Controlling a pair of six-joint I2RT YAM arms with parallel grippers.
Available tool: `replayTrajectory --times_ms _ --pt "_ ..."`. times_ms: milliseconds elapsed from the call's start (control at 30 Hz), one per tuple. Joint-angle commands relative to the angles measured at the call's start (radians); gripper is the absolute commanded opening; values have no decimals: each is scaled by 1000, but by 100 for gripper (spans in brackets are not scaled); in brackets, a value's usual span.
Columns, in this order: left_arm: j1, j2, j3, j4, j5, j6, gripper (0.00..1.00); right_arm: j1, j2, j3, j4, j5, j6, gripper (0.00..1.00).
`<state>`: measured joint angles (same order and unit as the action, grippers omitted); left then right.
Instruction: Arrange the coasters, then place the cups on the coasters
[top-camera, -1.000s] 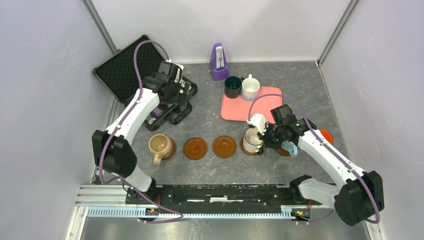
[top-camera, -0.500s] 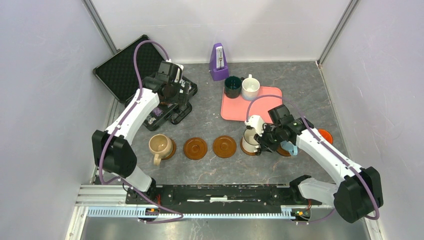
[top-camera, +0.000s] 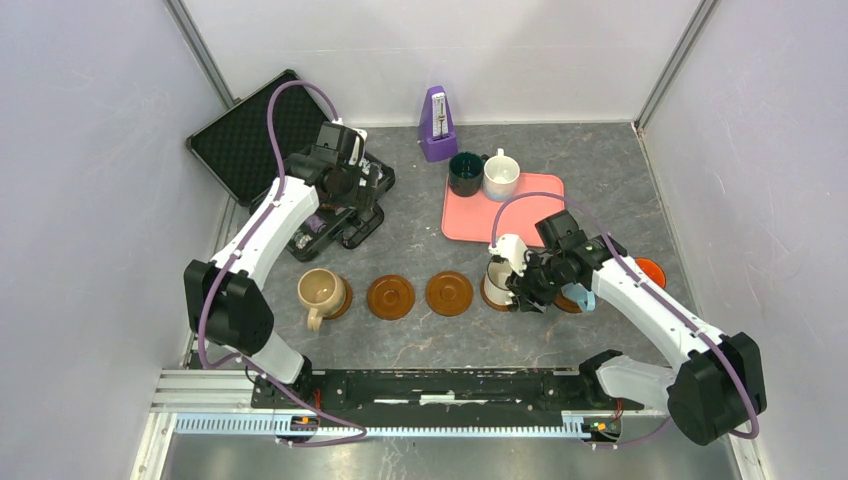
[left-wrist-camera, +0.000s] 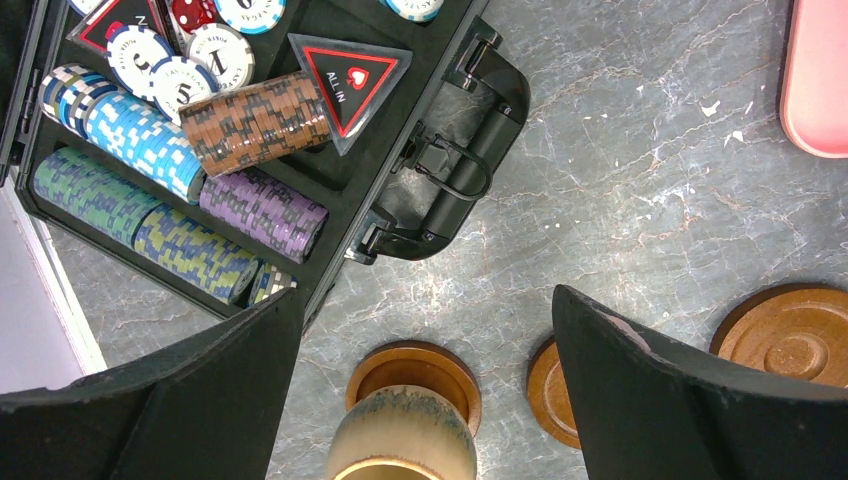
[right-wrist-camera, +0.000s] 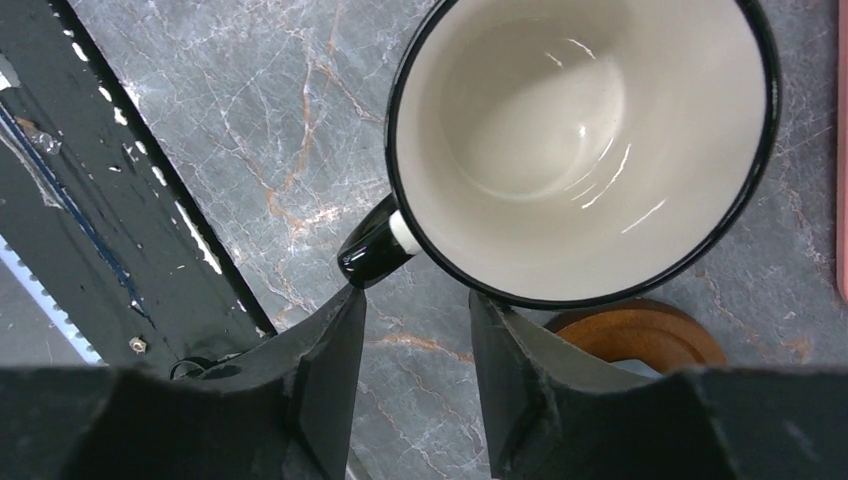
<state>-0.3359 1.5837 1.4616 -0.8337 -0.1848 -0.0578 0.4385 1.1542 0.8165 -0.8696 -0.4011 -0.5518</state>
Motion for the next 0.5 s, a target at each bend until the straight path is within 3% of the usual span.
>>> replayTrajectory --times_ms 0,167,300,467 --pt "2 -12 13 22 -10 -41 100 9 -2 40 -11 -58 -36 52" --pt "2 -16 27 13 46 17 100 9 1 87 -137 -82 -162 60" --pt "3 -11 69 -23 152 121 100 1 -35 144 -173 -48 -231 74" --pt "2 -1 115 -78 316 222 100 -56 42 330 -211 -97 -276 80"
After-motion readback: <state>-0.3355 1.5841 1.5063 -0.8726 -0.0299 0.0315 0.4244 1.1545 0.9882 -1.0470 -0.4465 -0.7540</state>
